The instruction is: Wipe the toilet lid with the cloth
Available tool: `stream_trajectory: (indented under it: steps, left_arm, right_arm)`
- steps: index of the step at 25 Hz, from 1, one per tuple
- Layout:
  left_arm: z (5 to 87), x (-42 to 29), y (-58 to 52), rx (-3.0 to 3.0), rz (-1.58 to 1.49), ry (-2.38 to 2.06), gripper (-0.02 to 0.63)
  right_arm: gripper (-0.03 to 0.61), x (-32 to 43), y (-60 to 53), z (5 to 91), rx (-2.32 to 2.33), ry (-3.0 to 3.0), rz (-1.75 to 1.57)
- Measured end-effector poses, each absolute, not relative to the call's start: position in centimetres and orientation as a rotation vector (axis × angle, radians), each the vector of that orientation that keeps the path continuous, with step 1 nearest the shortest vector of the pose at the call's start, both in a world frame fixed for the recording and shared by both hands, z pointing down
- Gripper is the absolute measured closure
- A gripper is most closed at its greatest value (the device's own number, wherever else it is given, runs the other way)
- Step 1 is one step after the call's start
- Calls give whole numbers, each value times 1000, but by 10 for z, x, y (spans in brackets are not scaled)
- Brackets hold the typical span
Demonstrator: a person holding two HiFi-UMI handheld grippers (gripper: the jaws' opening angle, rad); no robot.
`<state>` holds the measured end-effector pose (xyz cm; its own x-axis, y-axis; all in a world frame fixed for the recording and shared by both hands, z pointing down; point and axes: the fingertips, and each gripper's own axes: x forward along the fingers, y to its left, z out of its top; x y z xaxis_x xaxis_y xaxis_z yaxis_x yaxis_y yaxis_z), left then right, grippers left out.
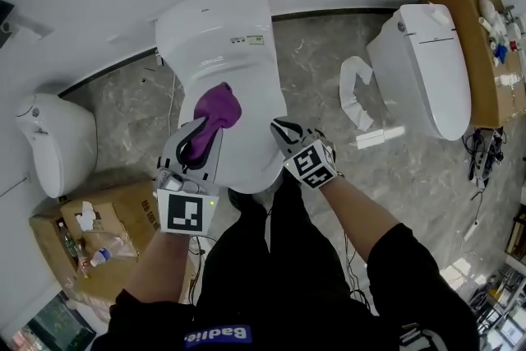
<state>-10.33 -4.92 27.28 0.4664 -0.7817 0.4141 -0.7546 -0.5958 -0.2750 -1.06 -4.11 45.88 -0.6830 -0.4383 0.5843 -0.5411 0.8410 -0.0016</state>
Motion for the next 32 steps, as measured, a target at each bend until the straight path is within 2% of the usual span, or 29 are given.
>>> stream_trajectory:
  steps: [7,18,32]
  left_arm:
    - [293,-129,-70,-2631,-857,1502,534]
    - [378,-172,-97,-2577,-1007,1681,532]
    - [477,-177,-97,-2663,-1131,1638,532]
  right_arm:
    - [540,-54,-42,490,588,-2449,388]
    - [549,-55,-3,529,434,-2428,318]
    - [549,-45,12,555,501,-2446,380]
